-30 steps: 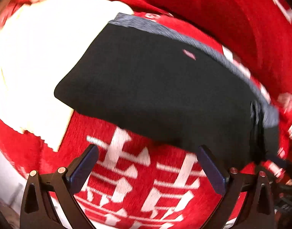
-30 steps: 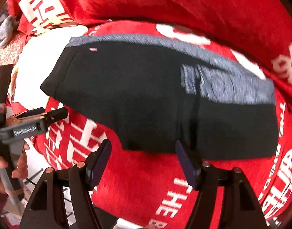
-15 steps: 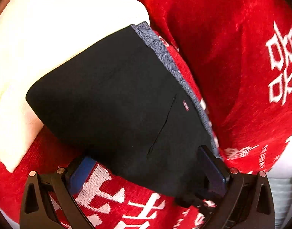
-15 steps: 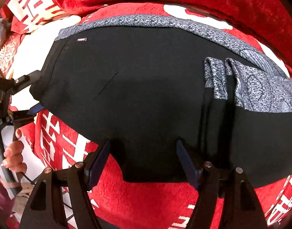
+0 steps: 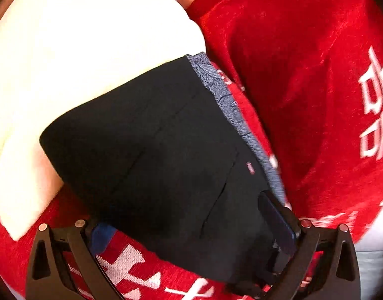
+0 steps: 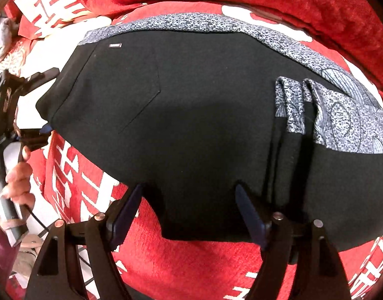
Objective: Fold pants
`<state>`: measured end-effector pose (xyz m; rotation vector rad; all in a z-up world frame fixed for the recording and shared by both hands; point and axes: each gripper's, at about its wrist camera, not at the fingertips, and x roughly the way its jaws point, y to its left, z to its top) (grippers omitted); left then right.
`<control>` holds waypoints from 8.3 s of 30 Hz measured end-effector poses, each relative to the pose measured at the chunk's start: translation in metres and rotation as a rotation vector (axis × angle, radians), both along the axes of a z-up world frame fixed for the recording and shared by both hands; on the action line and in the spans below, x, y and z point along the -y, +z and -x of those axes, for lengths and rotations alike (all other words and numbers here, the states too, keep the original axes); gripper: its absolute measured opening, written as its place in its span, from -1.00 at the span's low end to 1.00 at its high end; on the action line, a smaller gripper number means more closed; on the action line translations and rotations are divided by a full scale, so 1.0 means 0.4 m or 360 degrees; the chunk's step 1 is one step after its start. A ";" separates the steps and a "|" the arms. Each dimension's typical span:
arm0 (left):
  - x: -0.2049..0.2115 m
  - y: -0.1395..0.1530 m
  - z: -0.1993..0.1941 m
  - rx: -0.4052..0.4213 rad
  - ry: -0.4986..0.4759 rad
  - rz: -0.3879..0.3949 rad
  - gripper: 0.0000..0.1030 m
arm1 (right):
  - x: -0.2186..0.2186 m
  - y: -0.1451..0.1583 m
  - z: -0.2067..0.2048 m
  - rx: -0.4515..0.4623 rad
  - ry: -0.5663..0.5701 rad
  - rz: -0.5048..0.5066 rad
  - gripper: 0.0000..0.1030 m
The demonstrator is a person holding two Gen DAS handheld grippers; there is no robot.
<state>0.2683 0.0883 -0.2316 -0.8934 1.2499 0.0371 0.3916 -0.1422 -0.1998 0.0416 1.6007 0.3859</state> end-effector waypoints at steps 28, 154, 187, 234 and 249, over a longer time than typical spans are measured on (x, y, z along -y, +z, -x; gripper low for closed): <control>0.334 0.142 0.002 0.0250 -0.1071 -0.1796 -0.23 | -0.580 0.132 -0.338 -0.0519 0.0794 -0.0185 0.40; 0.721 0.158 -0.061 -0.0138 -0.1200 -0.0852 0.65 | 0.877 0.102 0.071 -0.0024 -0.0925 -0.0241 0.43; 0.703 0.021 -0.191 -0.0079 -0.1229 -0.0147 0.65 | 0.899 -0.134 -0.113 -0.0270 -0.0833 -0.0964 0.26; 0.489 0.284 0.175 -0.0150 -0.1208 -0.0931 0.85 | 0.729 0.187 0.269 -0.0127 -0.0894 -0.0216 0.50; 0.542 0.420 0.228 -0.0165 -0.1252 -0.0941 0.99 | 0.593 0.404 0.297 0.0172 -0.0840 0.0013 1.00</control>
